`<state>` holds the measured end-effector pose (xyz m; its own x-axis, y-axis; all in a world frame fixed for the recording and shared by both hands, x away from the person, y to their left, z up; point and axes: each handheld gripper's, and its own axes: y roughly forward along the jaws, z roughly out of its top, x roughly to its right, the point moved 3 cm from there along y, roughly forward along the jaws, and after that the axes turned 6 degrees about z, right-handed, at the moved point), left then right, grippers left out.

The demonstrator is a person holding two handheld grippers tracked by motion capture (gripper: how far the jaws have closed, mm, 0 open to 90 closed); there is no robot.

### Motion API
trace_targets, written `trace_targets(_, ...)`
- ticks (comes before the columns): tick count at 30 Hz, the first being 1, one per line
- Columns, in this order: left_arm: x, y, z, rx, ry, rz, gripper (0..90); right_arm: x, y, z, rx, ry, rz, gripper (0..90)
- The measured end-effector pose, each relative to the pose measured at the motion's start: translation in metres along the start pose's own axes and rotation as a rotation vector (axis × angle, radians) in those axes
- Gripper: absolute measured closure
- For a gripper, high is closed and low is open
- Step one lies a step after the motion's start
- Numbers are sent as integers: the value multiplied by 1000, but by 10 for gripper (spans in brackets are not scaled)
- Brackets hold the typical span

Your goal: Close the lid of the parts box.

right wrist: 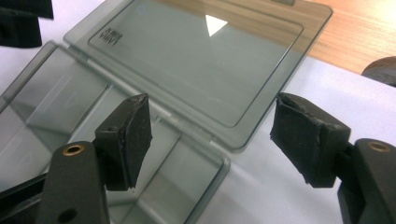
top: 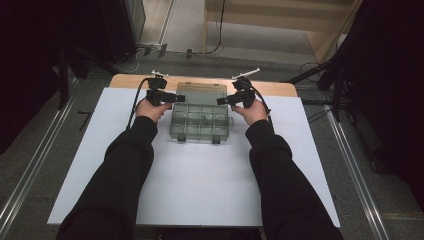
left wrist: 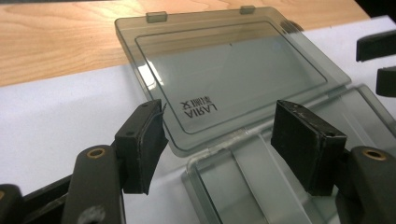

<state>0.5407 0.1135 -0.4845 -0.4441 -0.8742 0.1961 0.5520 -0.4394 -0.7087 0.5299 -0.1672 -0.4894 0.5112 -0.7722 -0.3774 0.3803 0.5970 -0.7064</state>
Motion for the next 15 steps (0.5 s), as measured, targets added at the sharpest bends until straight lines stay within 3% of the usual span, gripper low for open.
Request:
trace_targets(5,-4,9,0,-13,-6,32,341,5,9,2,13,33,6,300)
trace_targets(15,-2,24,1,-6,7,72,340,8,27,1,41,63,-56,301)
